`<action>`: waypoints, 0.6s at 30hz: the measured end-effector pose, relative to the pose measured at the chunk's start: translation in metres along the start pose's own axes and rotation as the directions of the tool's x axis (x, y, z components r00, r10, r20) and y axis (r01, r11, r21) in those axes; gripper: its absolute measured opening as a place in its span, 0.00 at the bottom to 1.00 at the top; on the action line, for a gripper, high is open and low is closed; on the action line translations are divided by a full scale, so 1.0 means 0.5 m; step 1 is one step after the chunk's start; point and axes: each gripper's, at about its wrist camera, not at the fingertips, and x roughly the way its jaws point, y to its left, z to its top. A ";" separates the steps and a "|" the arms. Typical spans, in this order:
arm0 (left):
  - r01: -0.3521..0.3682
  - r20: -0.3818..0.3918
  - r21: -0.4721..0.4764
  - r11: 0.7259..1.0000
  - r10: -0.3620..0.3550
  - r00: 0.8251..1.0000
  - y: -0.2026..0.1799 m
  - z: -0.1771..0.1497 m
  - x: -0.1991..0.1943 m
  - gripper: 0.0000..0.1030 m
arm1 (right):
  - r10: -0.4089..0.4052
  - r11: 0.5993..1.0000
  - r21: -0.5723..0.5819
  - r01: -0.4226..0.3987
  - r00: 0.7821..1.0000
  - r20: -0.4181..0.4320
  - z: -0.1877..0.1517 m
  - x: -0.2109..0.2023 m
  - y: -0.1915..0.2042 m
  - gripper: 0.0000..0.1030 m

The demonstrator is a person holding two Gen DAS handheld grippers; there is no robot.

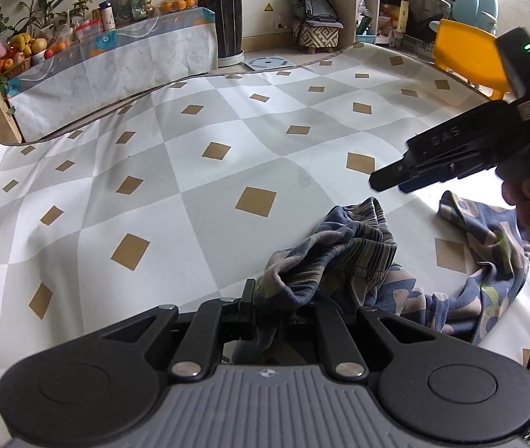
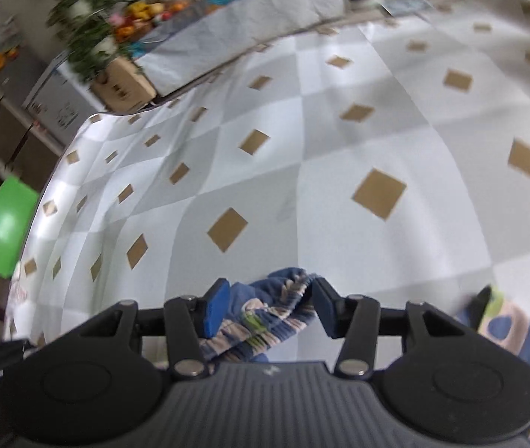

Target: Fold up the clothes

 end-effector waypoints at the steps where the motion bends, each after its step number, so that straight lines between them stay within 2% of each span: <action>1: -0.002 -0.001 -0.001 1.000 0.002 1.000 0.000 0.000 -0.001 0.08 | -0.011 1.000 0.018 0.011 1.000 -0.015 0.000 0.010 -0.003 0.46; 4: -0.012 -0.004 -0.004 1.000 0.012 1.000 0.003 -0.002 -0.002 0.08 | -0.067 0.996 0.061 0.072 0.995 -0.069 -0.005 0.039 -0.004 0.46; 6: -0.017 -0.002 -0.010 1.000 0.017 1.000 0.006 -0.001 -0.003 0.08 | -0.075 0.993 0.078 0.083 0.992 -0.098 -0.008 0.052 -0.003 0.47; 14: -0.017 -0.002 -0.014 1.000 0.017 1.000 0.004 -0.001 -0.005 0.08 | -0.033 0.984 0.173 0.050 0.994 -0.100 -0.015 0.084 -0.010 0.48; 18: -0.025 -0.006 -0.022 0.999 0.025 1.000 0.008 -0.003 -0.004 0.08 | -0.030 0.968 0.243 0.060 0.992 -0.123 -0.022 0.109 -0.019 0.48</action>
